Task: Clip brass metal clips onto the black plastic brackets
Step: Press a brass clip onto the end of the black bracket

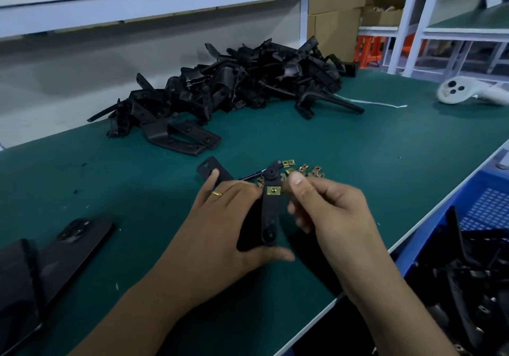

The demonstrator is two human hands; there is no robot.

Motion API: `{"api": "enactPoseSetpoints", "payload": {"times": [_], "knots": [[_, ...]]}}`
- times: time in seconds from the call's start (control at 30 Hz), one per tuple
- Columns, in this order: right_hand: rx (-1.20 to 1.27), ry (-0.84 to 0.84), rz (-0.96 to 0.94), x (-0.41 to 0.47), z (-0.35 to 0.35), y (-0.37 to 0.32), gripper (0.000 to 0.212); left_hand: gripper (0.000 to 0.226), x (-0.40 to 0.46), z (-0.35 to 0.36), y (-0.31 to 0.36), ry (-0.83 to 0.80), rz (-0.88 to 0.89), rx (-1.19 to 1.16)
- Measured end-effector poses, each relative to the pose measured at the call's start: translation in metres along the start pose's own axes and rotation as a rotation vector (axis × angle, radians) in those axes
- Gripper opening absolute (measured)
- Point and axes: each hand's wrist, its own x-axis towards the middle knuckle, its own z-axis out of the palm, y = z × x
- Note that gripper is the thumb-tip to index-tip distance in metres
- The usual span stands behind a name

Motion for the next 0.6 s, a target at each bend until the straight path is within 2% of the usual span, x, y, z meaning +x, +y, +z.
{"api": "enactPoseSetpoints", "payload": {"times": [0.07,0.13,0.23,0.4,0.6], "knots": [[-0.178,0.124,-0.065,0.006,-0.016,0.006,0.021,0.075,-0.002,-0.002,-0.004,0.01,-0.098,-0.09],[-0.459,0.202,-0.122,0.012,-0.036,0.009,0.01,0.078,-0.005,-0.004,-0.009,-0.021,-0.195,-0.106],[-0.718,0.137,-0.139,0.016,-0.048,0.012,0.017,0.084,-0.007,-0.005,-0.011,-0.05,-0.236,-0.111],[-0.846,0.06,-0.166,0.015,-0.035,0.015,0.018,0.082,-0.007,-0.006,-0.007,-0.061,-0.221,-0.155],[-0.761,0.005,-0.154,0.015,-0.042,0.013,0.016,0.083,-0.008,-0.007,-0.008,-0.111,-0.23,-0.226]]}}
